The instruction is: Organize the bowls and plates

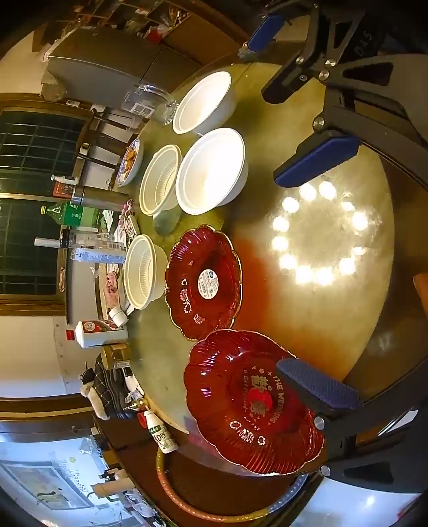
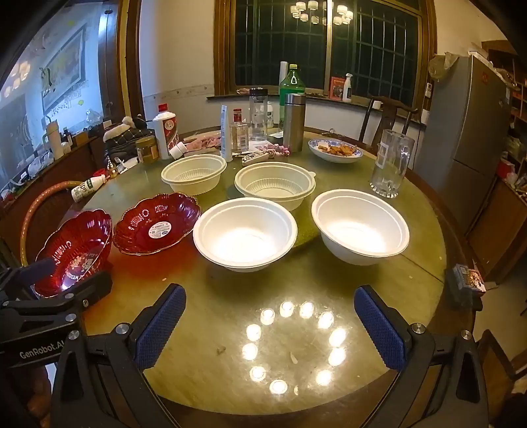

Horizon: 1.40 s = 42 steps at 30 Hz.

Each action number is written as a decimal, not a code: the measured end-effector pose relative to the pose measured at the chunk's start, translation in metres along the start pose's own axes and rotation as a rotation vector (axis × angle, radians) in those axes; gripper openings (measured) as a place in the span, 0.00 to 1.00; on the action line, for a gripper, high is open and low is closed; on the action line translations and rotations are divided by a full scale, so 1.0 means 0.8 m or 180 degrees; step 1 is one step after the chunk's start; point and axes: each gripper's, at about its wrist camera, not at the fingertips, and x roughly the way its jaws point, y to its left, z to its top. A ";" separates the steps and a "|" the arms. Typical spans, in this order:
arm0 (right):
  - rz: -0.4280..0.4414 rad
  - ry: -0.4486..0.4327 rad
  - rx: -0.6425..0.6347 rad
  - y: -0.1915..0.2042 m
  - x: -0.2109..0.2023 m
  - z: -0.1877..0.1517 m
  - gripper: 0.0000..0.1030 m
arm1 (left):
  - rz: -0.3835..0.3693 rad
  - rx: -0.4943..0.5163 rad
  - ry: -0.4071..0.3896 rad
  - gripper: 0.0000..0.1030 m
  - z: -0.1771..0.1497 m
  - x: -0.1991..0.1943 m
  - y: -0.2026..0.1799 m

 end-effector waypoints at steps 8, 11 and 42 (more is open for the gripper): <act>0.0089 0.0021 0.0057 0.000 0.009 0.002 1.00 | 0.0020 -0.0058 0.0020 1.00 0.009 0.005 0.005; 0.0076 0.0065 0.0041 0.007 0.019 0.002 1.00 | 0.0024 -0.0046 -0.0018 1.00 0.002 0.003 0.006; 0.0085 0.0073 0.0020 0.015 0.021 0.006 1.00 | -0.0015 -0.0110 -0.0021 1.00 -0.003 0.009 0.014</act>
